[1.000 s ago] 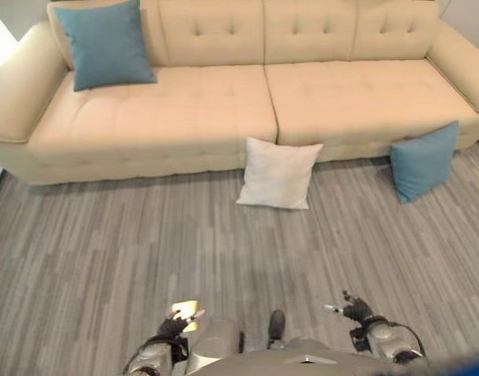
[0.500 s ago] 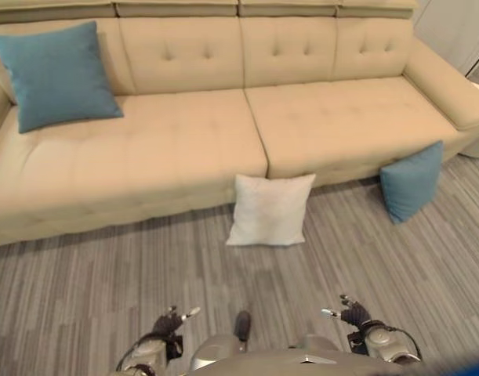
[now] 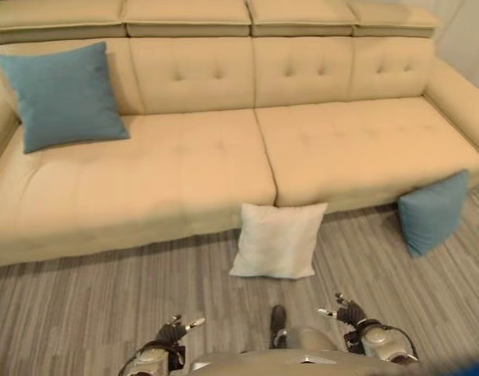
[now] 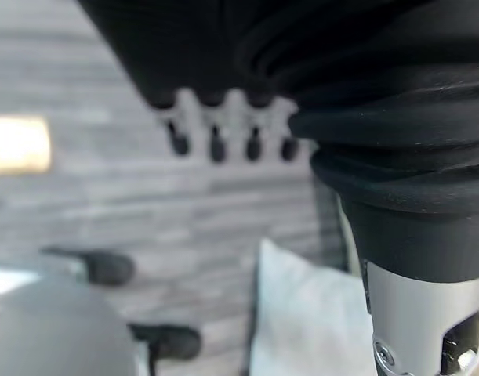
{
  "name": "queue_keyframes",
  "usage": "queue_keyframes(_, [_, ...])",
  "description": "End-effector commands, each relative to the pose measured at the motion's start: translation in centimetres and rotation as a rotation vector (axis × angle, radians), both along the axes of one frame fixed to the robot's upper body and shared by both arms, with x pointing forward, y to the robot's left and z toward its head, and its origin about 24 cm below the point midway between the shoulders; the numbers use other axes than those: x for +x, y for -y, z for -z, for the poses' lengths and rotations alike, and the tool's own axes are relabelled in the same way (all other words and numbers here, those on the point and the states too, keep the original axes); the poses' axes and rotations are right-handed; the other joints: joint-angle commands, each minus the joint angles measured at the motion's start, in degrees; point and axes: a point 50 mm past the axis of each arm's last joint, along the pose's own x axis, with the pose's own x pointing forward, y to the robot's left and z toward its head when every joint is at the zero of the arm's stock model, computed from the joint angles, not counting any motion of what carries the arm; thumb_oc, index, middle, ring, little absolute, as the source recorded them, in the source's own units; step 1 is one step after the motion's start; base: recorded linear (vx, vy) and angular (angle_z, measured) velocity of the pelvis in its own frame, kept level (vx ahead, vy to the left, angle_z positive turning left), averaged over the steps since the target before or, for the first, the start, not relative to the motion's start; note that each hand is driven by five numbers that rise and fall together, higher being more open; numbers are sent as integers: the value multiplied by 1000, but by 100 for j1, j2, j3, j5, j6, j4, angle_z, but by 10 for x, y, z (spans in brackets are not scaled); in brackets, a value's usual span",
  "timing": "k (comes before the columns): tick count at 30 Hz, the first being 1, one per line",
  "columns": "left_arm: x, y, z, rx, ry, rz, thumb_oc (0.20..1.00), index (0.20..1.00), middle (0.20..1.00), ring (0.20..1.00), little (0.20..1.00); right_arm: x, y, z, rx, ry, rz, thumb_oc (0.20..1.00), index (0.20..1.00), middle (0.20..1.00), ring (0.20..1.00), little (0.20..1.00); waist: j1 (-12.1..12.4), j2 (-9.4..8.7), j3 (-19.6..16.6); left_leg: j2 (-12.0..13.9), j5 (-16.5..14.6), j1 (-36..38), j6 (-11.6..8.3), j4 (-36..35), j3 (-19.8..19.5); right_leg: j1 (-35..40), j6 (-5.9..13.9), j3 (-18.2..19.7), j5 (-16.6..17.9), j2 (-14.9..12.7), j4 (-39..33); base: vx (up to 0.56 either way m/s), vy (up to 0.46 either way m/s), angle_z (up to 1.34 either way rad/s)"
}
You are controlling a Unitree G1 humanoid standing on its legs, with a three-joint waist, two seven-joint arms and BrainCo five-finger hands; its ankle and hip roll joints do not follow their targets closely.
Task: Pick up all the scattered cushions and arrange them neatly on the sofa.
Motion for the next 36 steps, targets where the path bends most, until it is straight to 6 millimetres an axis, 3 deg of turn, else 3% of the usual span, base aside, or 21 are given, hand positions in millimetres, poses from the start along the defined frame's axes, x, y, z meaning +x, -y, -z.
queue_keyframes(1, [26, -1, -7, 12, 70, 10, 1000, 1000, 1000, 1000, 1000, 19, 15, -12, -24, 89, 18, 1000, 1000, 1000, 1000, 1000, 15, -171, 237, 603, 277, -652, -238, 540, -156, 295, 615, 81, -473, -142, 278, 53, -139, 11])
queue_keyframes(4, [26, 2, -6, 2, 67, 13, 1000, 1000, 1000, 1000, 1000, 18, 19, -12, -29, 84, 39, 1000, 1000, 1000, 1000, 1000, 35, -215, 273, 675, 292, -772, -231, 548, 12, 435, 586, -5, -577, -148, 226, 46, -74, 19])
queue_keyframes(6, [24, 3, -5, 5, 61, 20, 1000, 1000, 1000, 1000, 1000, 17, 20, -12, -27, 84, 47, 1000, 1000, 1000, 1000, 1000, 26, -226, 239, 602, 184, -843, -172, 201, 44, 459, 619, -1, -627, -166, 189, 105, 34, 35])
queue_keyframes(7, [19, 3, -4, 6, 43, 15, 1000, 1000, 1000, 1000, 1000, 16, 19, -11, -27, 76, 42, 1000, 1000, 1000, 1000, 1000, 60, -160, 171, 446, 266, -891, -71, -244, -1, 455, 685, 59, -677, -122, 249, 134, 65, 16])
queue_keyframes(16, [7, 0, -1, 7, 13, 9, 1000, 1000, 1000, 1000, 1000, 12, 14, -8, -16, 59, 32, 1000, 1000, 1000, 1000, 1000, 75, -62, 24, 314, 282, -582, 142, -664, 19, 524, 800, 237, -648, -234, 344, 92, 133, -24])
queue_keyframes(22, [3, -8, -2, 21, 7, -19, 1000, 1000, 1000, 1000, 1000, 25, 3, -12, 0, 94, -17, 1000, 1000, 1000, 1000, 1000, 177, 60, 243, 285, 146, -563, 371, -518, 194, -71, 1081, 346, -560, -421, 1387, -1, 116, -39])
queue_keyframes(25, [4, -10, -3, 25, 11, -20, 1000, 1000, 1000, 1000, 1000, 28, 3, -13, 5, 105, -22, 1000, 1000, 1000, 1000, 1000, 131, 96, 274, 299, 89, -574, 367, -449, 89, -174, 1074, 579, -566, -497, 1414, 32, -8, 4])
queue_keyframes(28, [7, -11, -4, 28, 26, -20, 1000, 1000, 1000, 1000, 1000, 30, 4, -15, 1, 116, -22, 1000, 1000, 1000, 1000, 1000, 134, 121, 276, 354, 33, -530, 327, -486, 38, -246, 1052, 528, -425, -671, 1074, 80, -85, 0])
queue_keyframes(31, [9, -12, -5, 34, 35, -23, 1000, 1000, 1000, 1000, 1000, 28, 2, -14, 8, 114, -27, 1000, 1000, 1000, 1000, 1000, 57, 62, 321, 375, -18, -448, 254, -436, -71, -261, 1086, 629, -375, -659, 793, 123, -120, -3])
queue_keyframes(36, [8, -8, -4, 25, 32, -16, 1000, 1000, 1000, 1000, 1000, 25, 7, -14, 0, 115, -24, 1000, 1000, 1000, 1000, 1000, 12, 36, 238, 557, 75, -418, 91, -588, -182, -79, 960, 563, -472, -515, 599, 105, -166, 30])
